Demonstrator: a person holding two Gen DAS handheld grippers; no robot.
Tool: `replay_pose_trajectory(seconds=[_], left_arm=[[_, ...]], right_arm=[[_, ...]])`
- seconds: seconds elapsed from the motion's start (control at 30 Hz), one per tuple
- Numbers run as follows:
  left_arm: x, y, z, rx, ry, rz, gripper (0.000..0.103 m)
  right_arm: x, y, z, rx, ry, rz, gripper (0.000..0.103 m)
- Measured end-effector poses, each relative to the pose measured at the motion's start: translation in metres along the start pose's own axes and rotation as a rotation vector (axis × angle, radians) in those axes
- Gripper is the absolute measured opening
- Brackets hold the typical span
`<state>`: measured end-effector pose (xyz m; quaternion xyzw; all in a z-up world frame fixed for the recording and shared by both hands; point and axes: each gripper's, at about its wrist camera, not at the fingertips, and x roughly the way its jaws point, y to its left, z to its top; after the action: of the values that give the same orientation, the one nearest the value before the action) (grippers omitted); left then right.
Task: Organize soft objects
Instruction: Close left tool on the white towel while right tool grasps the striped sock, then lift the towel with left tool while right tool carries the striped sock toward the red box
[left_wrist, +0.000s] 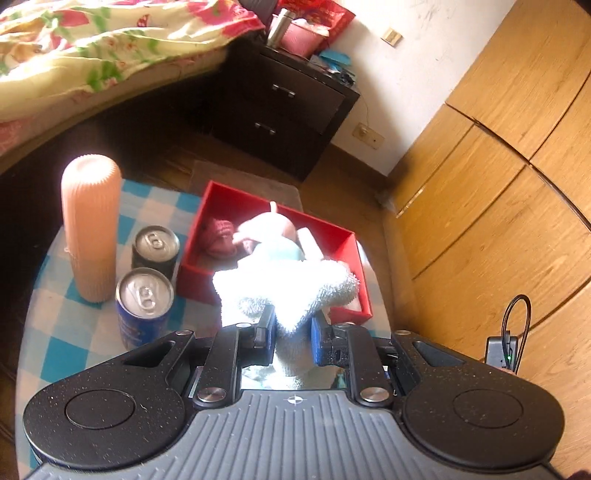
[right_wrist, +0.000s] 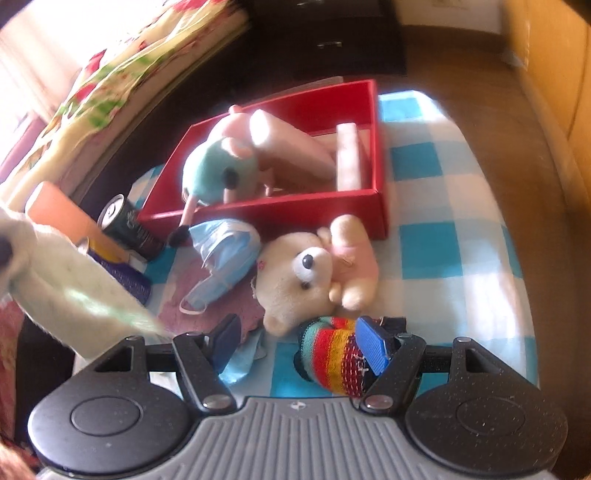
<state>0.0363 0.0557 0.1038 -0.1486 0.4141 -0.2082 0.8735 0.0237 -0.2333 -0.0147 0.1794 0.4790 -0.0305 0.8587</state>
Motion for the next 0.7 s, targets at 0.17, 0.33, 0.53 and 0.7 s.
replay_pose_trajectory(seconds=[0.17, 0.33, 0.53, 0.7], left_arm=[[0.005, 0.003, -0.001, -0.006, 0.018, -0.004, 0.017], [0.011, -0.003, -0.004, 0.008, 0.038, -0.013, 0.017], [0.017, -0.008, -0.007, 0.018, 0.057, -0.019, 0.018], [0.023, -0.017, -0.01, 0.039, 0.075, -0.027, 0.018]], right_arm=[[0.012, -0.003, -0.002, -0.038, 0.076, -0.027, 0.051], [0.023, -0.001, -0.008, -0.095, 0.097, -0.076, 0.053], [0.032, -0.004, -0.016, -0.123, 0.138, -0.106, 0.054], [0.041, -0.011, -0.019, -0.088, 0.154, -0.097, 0.032]])
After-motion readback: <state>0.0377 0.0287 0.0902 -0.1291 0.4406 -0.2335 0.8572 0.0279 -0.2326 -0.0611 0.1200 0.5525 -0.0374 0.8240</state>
